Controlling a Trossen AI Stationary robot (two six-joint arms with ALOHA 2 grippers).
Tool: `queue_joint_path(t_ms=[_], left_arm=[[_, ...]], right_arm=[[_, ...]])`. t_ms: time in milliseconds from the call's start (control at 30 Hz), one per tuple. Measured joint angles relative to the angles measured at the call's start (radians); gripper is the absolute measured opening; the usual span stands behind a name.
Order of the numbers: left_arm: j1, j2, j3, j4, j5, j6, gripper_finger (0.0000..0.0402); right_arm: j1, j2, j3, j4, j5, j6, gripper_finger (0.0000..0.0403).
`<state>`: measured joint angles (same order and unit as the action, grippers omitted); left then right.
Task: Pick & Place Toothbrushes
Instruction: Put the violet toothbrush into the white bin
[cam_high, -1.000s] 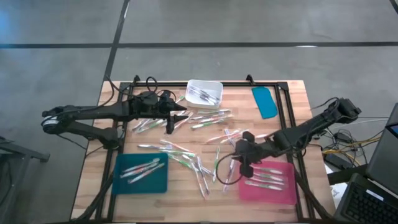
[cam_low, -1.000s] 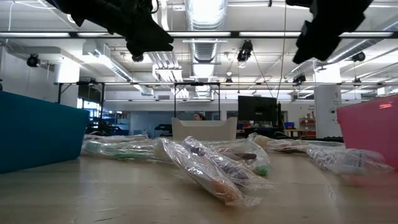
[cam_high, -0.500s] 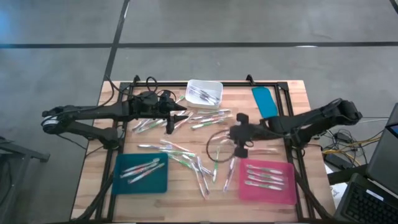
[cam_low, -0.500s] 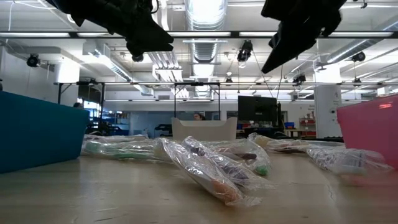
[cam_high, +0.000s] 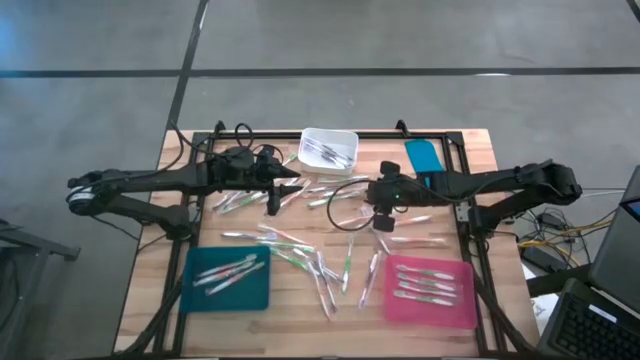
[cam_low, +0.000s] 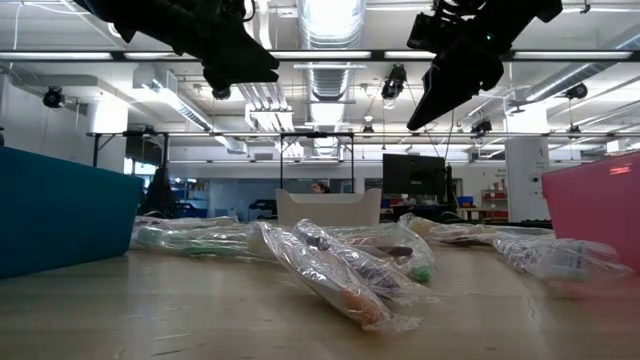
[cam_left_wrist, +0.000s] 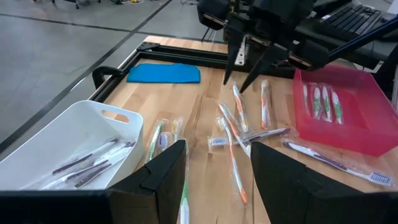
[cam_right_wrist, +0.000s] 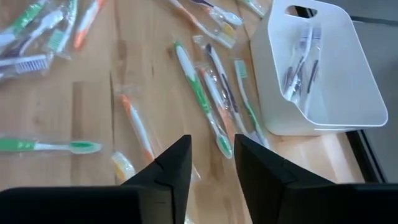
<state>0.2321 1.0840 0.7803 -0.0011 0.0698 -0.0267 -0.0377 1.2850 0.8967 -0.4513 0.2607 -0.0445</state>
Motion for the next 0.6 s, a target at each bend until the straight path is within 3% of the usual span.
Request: queue_joint_path(t_ms=[467, 600], left_arm=[[0.000, 0.000, 0.000, 0.000, 0.000, 0.000, 0.0186], [0.000, 0.000, 0.000, 0.000, 0.000, 0.000, 0.0186]], right_arm=[[-0.004, 0.001, -0.039, 0.006, -0.012, -0.028, 0.0157], [-0.005, 0.001, -0.040, 0.007, -0.076, 0.037, 0.0163]])
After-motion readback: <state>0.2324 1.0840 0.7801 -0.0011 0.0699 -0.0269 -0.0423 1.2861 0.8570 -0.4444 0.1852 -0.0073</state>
